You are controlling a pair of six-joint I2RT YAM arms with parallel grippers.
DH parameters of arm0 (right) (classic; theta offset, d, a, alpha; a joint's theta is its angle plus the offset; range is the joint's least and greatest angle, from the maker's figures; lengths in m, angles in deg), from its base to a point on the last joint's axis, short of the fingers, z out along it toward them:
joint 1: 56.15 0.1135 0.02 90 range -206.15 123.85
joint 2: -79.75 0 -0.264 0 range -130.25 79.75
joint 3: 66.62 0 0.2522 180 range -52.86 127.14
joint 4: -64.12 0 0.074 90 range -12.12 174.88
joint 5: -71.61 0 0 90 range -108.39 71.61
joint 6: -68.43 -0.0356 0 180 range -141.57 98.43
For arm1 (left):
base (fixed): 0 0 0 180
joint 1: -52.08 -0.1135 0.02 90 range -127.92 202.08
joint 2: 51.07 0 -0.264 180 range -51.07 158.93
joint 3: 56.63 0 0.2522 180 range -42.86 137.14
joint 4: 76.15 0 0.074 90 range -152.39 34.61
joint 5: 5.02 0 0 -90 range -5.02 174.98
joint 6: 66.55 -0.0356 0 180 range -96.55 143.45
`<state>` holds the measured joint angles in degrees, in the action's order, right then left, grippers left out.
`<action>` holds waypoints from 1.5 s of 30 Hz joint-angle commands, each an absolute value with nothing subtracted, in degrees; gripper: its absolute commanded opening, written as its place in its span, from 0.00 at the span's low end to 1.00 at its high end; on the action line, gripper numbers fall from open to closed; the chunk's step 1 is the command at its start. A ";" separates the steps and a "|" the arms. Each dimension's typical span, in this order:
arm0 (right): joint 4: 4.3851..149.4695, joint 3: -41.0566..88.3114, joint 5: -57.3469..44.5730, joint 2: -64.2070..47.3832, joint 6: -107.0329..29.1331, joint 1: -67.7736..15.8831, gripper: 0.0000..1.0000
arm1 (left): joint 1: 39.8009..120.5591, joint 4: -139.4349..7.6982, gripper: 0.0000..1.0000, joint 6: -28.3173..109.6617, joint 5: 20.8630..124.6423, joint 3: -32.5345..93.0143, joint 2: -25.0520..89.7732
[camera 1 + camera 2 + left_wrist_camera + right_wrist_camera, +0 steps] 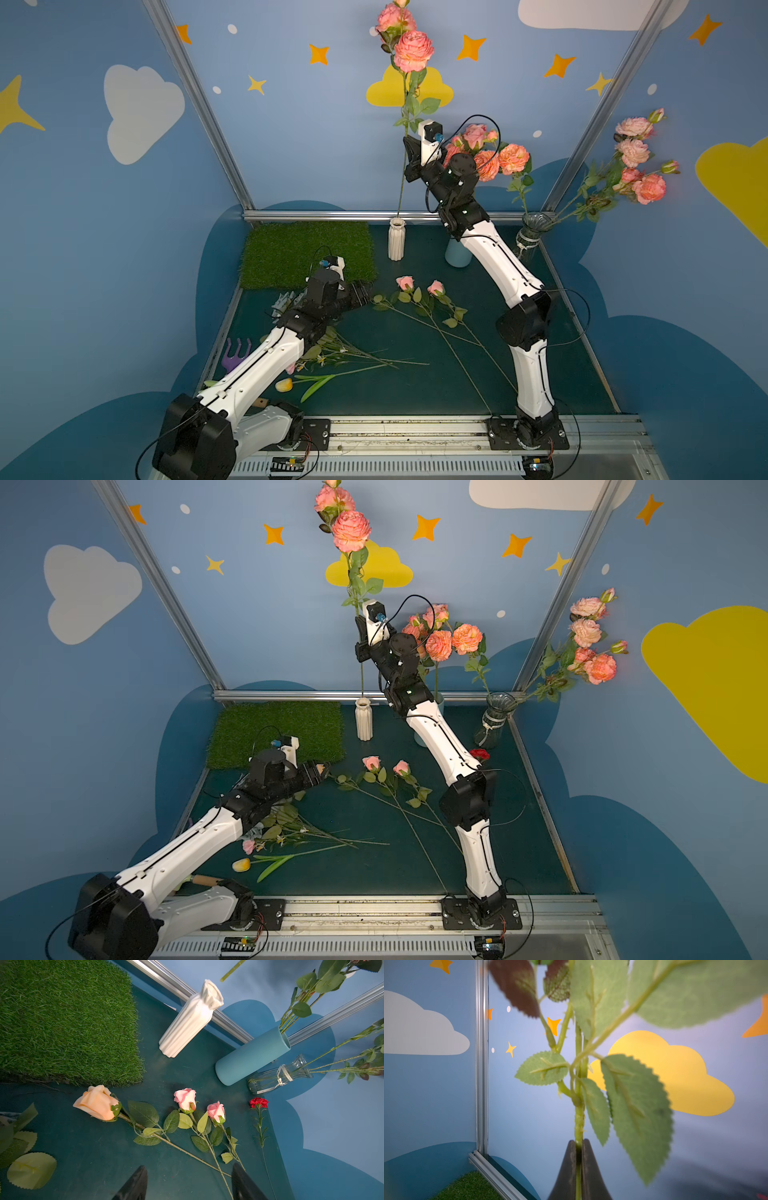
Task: Place the pink flowers into the vase
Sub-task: Place the flower in the vase.
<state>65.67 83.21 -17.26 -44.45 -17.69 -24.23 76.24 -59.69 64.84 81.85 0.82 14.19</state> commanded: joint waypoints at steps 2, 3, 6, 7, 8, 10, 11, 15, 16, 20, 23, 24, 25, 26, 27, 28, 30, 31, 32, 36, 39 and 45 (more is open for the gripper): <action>64.96 83.54 -17.59 -44.75 -19.61 -24.84 0.00 | 75.61 -60.69 0.65 65.11 81.16 0.36 14.66; 64.96 83.46 -17.39 -44.94 -20.39 -25.07 0.00 | 75.47 -60.64 0.64 65.20 81.06 0.34 14.82; 65.22 83.49 -16.80 -46.08 -21.97 -25.65 0.00 | 75.29 -60.80 0.65 65.29 81.01 0.23 14.86; 65.35 83.39 -16.72 -46.40 -22.30 -25.80 0.00 | 75.35 -60.80 0.65 65.29 81.10 0.28 14.88; 65.31 83.16 -16.64 -46.76 -22.71 -25.90 0.00 | 75.20 -60.73 0.65 65.29 81.34 0.25 14.93; 65.49 82.98 -16.22 -47.46 -24.01 -26.34 0.00 | 75.04 -60.48 0.65 65.31 81.80 0.20 14.91; 65.49 82.94 -16.04 -47.83 -24.55 -26.45 0.00 | 74.98 -60.40 0.65 65.34 82.05 0.18 15.02; 65.43 81.78 -15.79 -48.83 -25.43 -26.70 0.00 | 74.36 -59.62 0.64 65.57 83.08 0.85 16.54; 65.25 81.25 -15.67 -48.92 -25.44 -26.70 0.00 | 74.03 -59.83 0.65 65.78 83.29 1.30 17.39; 64.88 78.45 -15.41 -48.85 -25.98 -26.86 0.00 | 72.88 -60.23 0.66 65.56 85.04 6.11 24.14; 63.83 76.12 -14.55 -48.84 -26.93 -27.21 0.00 | 71.83 -60.43 0.72 65.26 85.01 13.47 31.48; 63.76 76.11 -14.07 -49.23 -27.32 -27.38 0.00 | 71.17 -61.35 0.75 65.74 83.95 15.65 33.77; 64.02 76.56 -13.55 -49.83 -27.83 -27.41 0.00 | 70.53 -63.04 0.76 66.30 82.16 17.69 36.11; 64.42 77.35 -13.11 -50.57 -28.16 -27.57 0.00 | 69.92 -64.26 0.76 66.80 80.71 19.47 38.09; 65.18 78.63 -12.56 -51.54 -28.56 -27.77 0.00 | 69.30 -65.74 0.77 67.20 79.07 21.53 40.49; 65.71 79.81 -11.90 -52.50 -28.92 -27.98 0.00 | 68.72 -66.28 0.77 67.66 77.44 24.33 43.10; 66.83 81.91 -11.00 -54.12 -29.21 -28.16 0.00 | 67.68 -66.78 0.77 68.72 74.00 29.70 47.98; 67.14 82.63 -10.63 -54.86 -29.29 -28.36 0.00 | 67.11 -66.72 0.77 69.25 72.12 32.62 50.61; 67.36 83.23 -10.19 -55.44 -29.49 -28.56 0.00 | 66.82 -66.61 0.77 69.85 69.69 35.00 52.81; 67.85 84.57 -9.39 -57.21 -29.38 -28.89 0.00 | 66.41 -67.34 0.77 71.53 61.92 44.36 61.69; 67.68 84.79 -8.10 -58.03 -30.56 -29.35 0.00 | 66.51 -69.93 0.77 72.84 58.11 47.63 66.14; 68.01 85.65 -6.26 -59.30 -30.98 -29.43 0.00 | 66.58 -69.02 0.78 71.52 58.33 50.63 68.85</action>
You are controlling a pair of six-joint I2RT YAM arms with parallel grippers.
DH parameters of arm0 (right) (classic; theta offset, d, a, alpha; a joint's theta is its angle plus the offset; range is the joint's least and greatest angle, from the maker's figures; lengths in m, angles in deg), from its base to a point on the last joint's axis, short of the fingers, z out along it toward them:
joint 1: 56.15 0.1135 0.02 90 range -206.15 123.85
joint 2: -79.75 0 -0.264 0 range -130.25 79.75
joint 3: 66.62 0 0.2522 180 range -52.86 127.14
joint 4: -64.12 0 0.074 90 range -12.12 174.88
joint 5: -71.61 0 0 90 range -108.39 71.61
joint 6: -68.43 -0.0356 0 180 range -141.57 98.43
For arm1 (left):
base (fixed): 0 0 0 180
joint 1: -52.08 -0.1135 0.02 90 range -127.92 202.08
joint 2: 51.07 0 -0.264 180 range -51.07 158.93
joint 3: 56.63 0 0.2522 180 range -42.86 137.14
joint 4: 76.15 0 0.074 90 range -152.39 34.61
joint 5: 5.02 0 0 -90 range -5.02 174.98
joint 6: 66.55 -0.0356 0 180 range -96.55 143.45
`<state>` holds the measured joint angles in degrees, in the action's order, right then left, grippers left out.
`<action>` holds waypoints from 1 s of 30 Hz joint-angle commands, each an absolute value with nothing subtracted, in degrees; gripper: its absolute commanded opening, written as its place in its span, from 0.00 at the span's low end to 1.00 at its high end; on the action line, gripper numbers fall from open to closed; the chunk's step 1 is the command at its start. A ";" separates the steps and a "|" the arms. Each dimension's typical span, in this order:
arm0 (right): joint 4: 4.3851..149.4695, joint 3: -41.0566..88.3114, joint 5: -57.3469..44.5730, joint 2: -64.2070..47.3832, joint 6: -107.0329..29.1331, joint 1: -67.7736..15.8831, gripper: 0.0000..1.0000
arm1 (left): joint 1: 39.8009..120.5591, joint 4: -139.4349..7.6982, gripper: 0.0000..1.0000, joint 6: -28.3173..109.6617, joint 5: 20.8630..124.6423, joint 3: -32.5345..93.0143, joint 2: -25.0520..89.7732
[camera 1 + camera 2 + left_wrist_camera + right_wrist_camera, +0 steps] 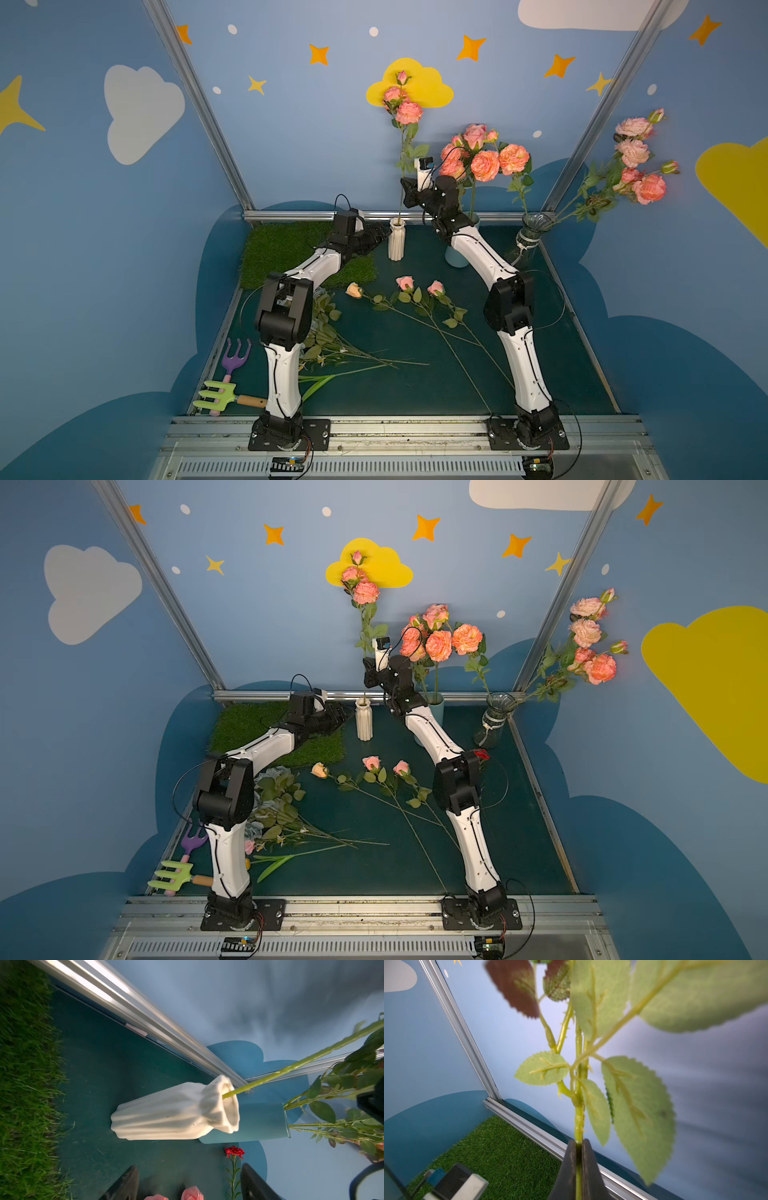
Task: Place the pink flowers into the vase
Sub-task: Place the flower in the vase.
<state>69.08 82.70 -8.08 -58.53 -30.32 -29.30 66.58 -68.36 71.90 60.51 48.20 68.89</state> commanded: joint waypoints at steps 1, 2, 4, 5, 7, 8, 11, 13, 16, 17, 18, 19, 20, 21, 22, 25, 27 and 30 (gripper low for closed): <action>68.02 85.89 -6.09 -59.50 -30.87 -29.48 0.00 | 66.51 -68.45 0.78 71.24 58.35 51.18 69.15; 68.20 86.24 -6.00 -59.84 -30.88 -29.49 0.00 | 66.50 -68.34 0.78 71.18 58.14 51.63 69.54; 68.49 86.98 -5.80 -60.33 -30.89 -29.52 0.00 | 66.41 -68.93 0.78 71.53 57.76 52.06 69.93; 68.62 87.12 -5.60 -60.51 -30.97 -29.56 0.00 | 66.40 -69.58 0.78 71.70 57.60 52.12 69.98; 68.72 87.26 -5.40 -60.70 -31.00 -29.56 0.00 | 66.41 -69.79 0.78 71.73 57.59 52.64 70.12; 68.68 87.30 -5.38 -60.86 -31.06 -29.57 0.00 | 66.36 -69.43 0.78 71.60 57.88 53.12 70.31; 68.81 87.30 -5.47 -61.22 -31.11 -29.57 0.00 | 66.38 -67.05 0.78 70.75 58.76 55.39 71.54; 68.84 87.18 -5.41 -61.31 -31.13 -29.60 0.00 | 66.40 -65.79 0.78 70.31 59.29 56.80 72.47; 68.91 87.19 -5.30 -61.62 -31.28 -29.55 0.00 | 66.31 -64.98 0.78 70.20 59.20 58.67 73.93; 68.88 87.15 -5.14 -61.75 -31.40 -29.54 0.00 | 66.32 -64.77 0.78 70.22 59.12 59.44 74.52; 68.87 87.21 -5.01 -61.83 -31.47 -29.55 0.00 | 66.31 -64.56 0.78 70.13 59.16 60.06 75.16; 68.83 87.16 -4.86 -61.84 -31.42 -29.52 0.00 | 66.31 -64.10 0.78 70.28 59.25 60.73 75.69; 68.82 87.15 -4.85 -61.93 -31.41 -29.52 0.00 | 66.32 -63.76 0.78 70.15 59.32 61.42 76.25; 68.86 87.23 -4.85 -61.94 -31.43 -29.60 0.00 | 66.32 -63.36 0.78 70.02 59.30 62.14 76.74; 68.87 87.23 -4.85 -61.97 -31.44 -29.53 0.00 | 66.29 -62.96 0.78 69.87 59.59 62.55 77.06; 69.14 87.14 -4.68 -61.93 -31.42 -29.58 0.00 | 66.31 -61.96 0.78 69.53 60.31 64.02 78.32; 69.09 86.89 -4.47 -61.93 -31.49 -29.61 0.00 | 66.31 -60.93 0.78 69.27 60.60 65.33 79.30; 69.07 86.67 -4.24 -61.93 -31.57 -29.65 0.00 | 66.29 -60.28 0.78 69.13 60.82 66.11 80.28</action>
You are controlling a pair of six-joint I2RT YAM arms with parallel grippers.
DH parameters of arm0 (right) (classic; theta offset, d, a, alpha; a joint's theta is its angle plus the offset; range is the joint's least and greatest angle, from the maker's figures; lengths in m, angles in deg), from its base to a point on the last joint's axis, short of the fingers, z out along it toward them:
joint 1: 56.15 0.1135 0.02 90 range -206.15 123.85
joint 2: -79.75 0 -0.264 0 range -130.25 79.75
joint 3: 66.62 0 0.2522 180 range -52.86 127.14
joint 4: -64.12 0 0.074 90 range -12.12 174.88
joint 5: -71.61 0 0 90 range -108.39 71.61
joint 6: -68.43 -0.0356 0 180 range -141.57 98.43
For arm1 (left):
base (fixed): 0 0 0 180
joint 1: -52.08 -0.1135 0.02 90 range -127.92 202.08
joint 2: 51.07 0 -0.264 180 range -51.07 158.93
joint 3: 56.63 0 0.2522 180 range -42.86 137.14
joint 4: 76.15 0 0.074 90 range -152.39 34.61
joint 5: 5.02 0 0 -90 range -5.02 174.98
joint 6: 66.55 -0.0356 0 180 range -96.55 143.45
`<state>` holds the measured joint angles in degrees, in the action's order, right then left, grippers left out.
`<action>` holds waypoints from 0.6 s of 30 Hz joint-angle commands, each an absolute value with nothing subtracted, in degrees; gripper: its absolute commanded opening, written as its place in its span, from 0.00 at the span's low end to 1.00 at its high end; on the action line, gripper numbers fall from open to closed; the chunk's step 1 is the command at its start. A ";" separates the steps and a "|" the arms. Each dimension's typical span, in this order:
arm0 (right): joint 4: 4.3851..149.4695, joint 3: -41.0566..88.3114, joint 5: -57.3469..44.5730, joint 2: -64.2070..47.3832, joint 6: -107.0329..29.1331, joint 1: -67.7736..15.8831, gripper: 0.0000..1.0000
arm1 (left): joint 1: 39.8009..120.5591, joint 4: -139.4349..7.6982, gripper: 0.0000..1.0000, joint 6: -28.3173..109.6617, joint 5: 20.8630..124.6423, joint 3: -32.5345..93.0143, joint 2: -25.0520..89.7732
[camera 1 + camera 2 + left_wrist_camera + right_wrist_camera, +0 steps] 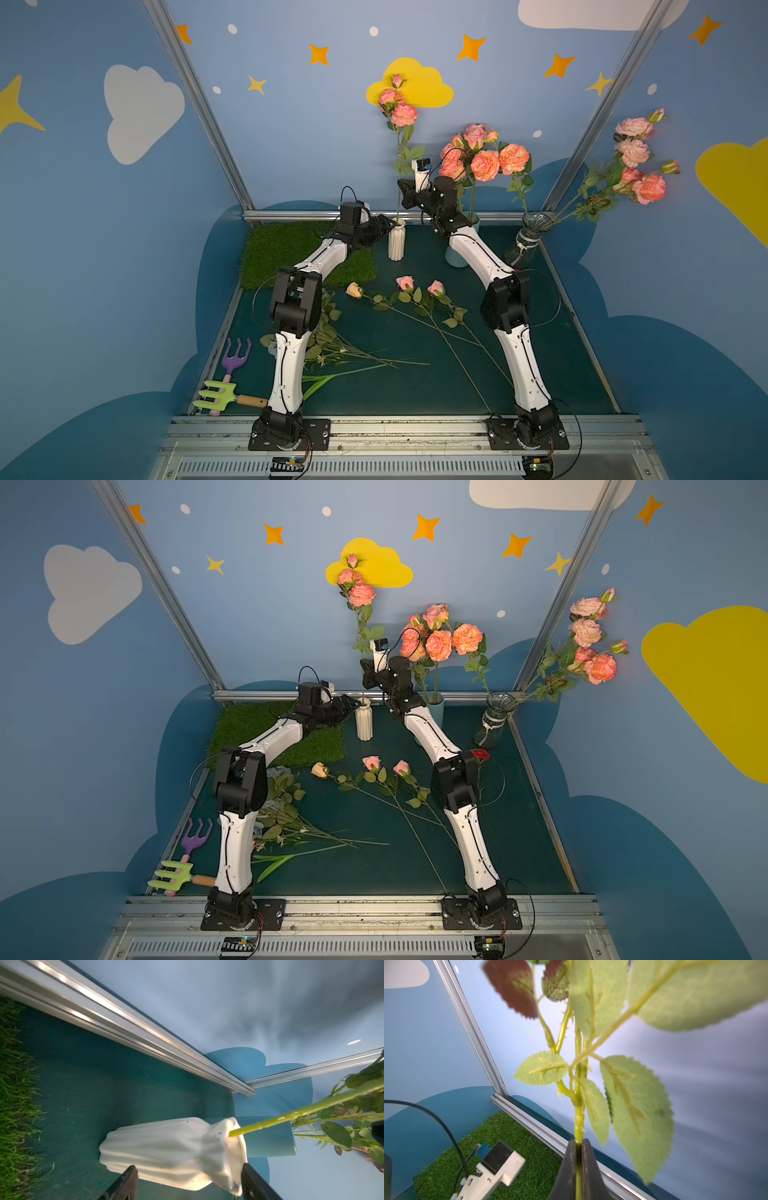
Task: Place the pink flowers into the vase
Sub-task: Place the flower in the vase.
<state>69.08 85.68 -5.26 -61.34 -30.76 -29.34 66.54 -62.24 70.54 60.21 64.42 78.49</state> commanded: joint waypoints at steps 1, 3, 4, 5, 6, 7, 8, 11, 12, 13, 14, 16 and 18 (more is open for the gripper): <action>69.06 86.75 -4.24 -61.93 -31.65 -29.62 0.00 | 66.32 -60.11 0.78 69.24 60.81 66.30 80.48; 69.19 86.79 -4.32 -61.95 -31.67 -29.60 0.00 | 66.29 -60.10 0.78 69.51 60.85 66.20 80.60; 69.37 86.75 -4.40 -61.97 -31.54 -29.63 0.00 | 66.32 -60.08 0.78 69.51 61.01 66.13 80.51; 69.57 86.72 -4.66 -61.93 -31.57 -29.61 0.00 | 66.38 -60.10 0.78 69.51 61.17 65.94 80.36; 69.60 86.50 -4.76 -61.80 -31.44 -29.61 0.00 | 66.41 -60.10 0.78 69.42 61.17 65.80 80.22; 69.56 86.14 -4.84 -61.63 -31.44 -29.60 0.00 | 66.41 -60.03 0.78 69.33 61.33 65.75 80.15; 69.64 85.86 -5.05 -61.49 -31.34 -29.60 0.02 | 66.36 -59.78 0.78 69.24 61.43 65.80 80.15; 69.78 84.82 -5.31 -60.76 -31.19 -29.61 0.18 | 66.36 -59.58 0.78 69.33 61.60 65.79 80.24; 69.57 84.40 -5.33 -60.42 -31.21 -29.63 0.22 | 66.33 -59.63 0.78 69.35 61.55 65.57 80.24; 69.31 83.80 -5.38 -60.05 -31.12 -29.60 0.27 | 66.32 -59.69 0.78 69.46 61.66 65.50 80.31; 69.29 83.43 -5.46 -59.68 -31.09 -29.66 0.30 | 66.30 -59.75 0.78 69.65 61.76 65.42 80.29; 69.61 83.12 -5.47 -59.22 -31.01 -29.63 0.38 | 66.49 -59.75 0.78 69.72 61.76 65.36 80.58; 69.17 82.09 -5.33 -58.40 -30.96 -29.65 0.43 | 66.31 -59.79 0.78 70.02 61.69 65.35 80.86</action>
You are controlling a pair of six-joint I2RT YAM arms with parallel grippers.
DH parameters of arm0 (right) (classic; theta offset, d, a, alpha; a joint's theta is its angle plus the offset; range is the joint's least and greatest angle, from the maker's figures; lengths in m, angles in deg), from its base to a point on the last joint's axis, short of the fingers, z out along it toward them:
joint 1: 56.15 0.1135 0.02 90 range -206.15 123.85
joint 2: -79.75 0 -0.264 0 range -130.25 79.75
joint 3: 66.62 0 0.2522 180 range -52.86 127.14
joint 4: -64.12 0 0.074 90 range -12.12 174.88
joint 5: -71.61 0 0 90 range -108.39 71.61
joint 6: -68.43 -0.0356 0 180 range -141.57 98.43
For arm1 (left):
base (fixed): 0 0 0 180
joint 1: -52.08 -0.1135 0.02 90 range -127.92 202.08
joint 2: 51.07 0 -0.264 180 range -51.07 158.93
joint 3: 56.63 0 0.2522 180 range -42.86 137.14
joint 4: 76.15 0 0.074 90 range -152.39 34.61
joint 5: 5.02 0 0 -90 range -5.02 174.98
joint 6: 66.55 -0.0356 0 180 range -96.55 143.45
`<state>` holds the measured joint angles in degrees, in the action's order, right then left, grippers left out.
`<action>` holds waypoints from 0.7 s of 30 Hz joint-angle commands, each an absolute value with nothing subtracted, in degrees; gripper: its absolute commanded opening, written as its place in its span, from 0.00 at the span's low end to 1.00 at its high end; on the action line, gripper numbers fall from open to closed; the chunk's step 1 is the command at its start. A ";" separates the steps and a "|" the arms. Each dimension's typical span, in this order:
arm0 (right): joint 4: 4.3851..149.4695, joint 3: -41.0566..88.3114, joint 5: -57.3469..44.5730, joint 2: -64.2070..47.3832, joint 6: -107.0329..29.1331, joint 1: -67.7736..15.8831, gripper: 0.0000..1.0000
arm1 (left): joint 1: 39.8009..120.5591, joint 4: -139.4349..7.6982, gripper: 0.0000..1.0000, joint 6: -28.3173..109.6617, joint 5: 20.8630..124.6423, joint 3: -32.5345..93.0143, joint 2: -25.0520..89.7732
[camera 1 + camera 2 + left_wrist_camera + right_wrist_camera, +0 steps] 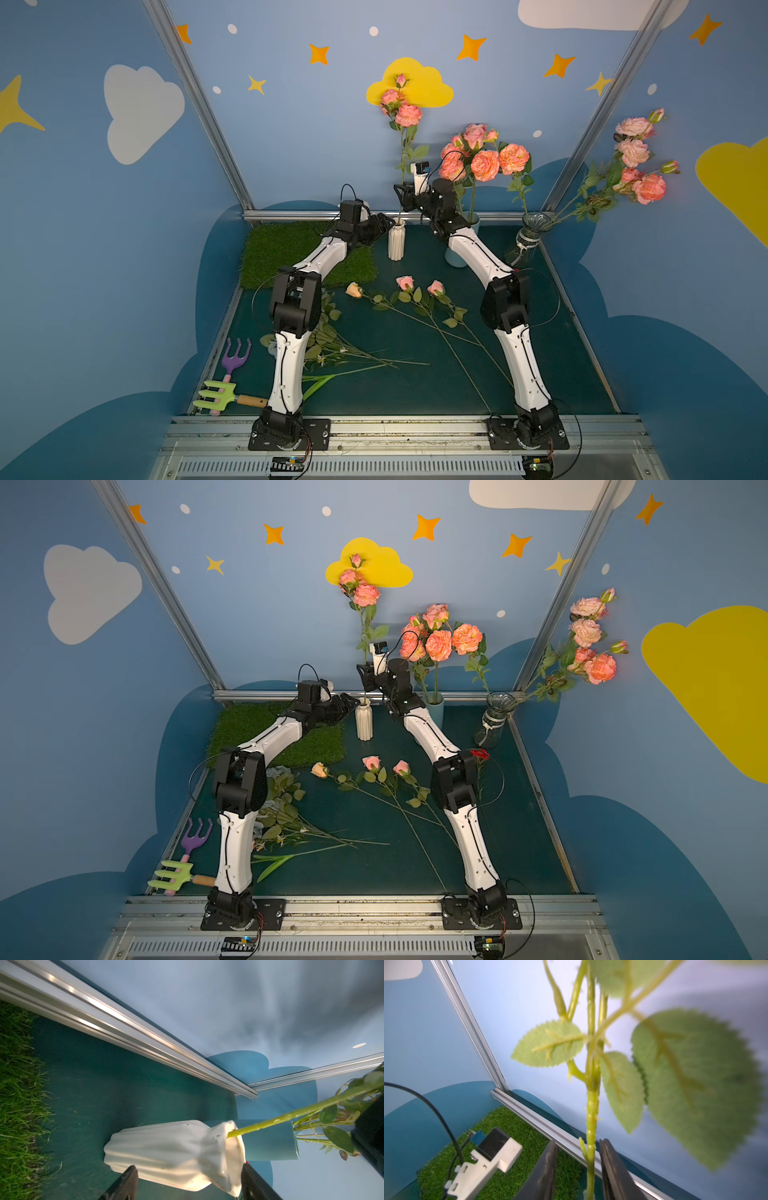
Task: Place the pink flowers into the vase
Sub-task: Place the flower in the vase.
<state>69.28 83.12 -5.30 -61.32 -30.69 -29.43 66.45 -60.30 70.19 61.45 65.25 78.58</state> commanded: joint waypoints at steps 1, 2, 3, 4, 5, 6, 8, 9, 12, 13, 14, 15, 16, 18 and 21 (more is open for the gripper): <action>69.05 81.56 -5.46 -58.00 -30.97 -29.61 0.44 | 66.41 -59.84 0.78 70.22 61.62 65.36 80.94; 68.80 80.99 -5.39 -57.57 -30.97 -29.55 0.46 | 66.35 -59.91 0.78 70.31 61.68 65.22 81.01; 68.73 80.54 -5.37 -57.28 -30.82 -29.52 0.47 | 66.40 -60.09 0.78 70.35 61.70 65.07 81.01; 68.80 80.14 -5.54 -56.87 -30.71 -29.52 0.48 | 66.40 -60.05 0.78 70.39 61.86 65.02 81.17; 68.80 79.73 -5.64 -56.50 -30.52 -29.51 0.50 | 66.36 -60.19 0.78 70.45 61.80 65.14 81.27; 68.82 79.47 -5.85 -56.11 -30.58 -29.35 0.51 | 66.33 -60.02 0.78 70.47 61.82 65.18 81.45; 68.44 77.73 -6.22 -54.93 -30.61 -29.31 0.54 | 66.31 -60.18 0.78 70.65 61.63 65.16 81.56; 68.34 76.98 -6.66 -54.31 -30.54 -29.28 0.55 | 66.29 -60.15 0.78 70.74 61.82 65.07 81.61; 68.14 74.17 -8.07 -52.25 -30.65 -29.09 0.57 | 66.28 -60.19 0.78 70.98 61.81 65.16 81.65; 67.88 72.81 -8.39 -51.19 -30.71 -28.95 0.58 | 66.32 -60.27 0.78 71.00 61.85 65.12 81.58; 67.77 71.38 -8.99 -50.14 -30.40 -28.76 0.59 | 66.34 -60.36 0.78 71.11 61.84 65.11 81.44; 67.89 70.23 -9.60 -49.06 -30.09 -28.50 0.59 | 66.39 -60.45 0.78 71.17 61.77 64.94 81.26; 68.15 68.73 -10.23 -47.64 -29.63 -28.20 0.60 | 66.35 -60.77 0.78 71.29 61.93 64.48 80.76; 69.94 66.22 -12.09 -44.82 -29.45 -27.69 0.60 | 66.58 -60.91 0.78 70.95 62.26 63.86 79.64; 73.41 61.36 -13.94 -39.76 -30.43 -27.28 0.60 | 66.75 -61.28 0.78 70.78 62.76 62.35 77.48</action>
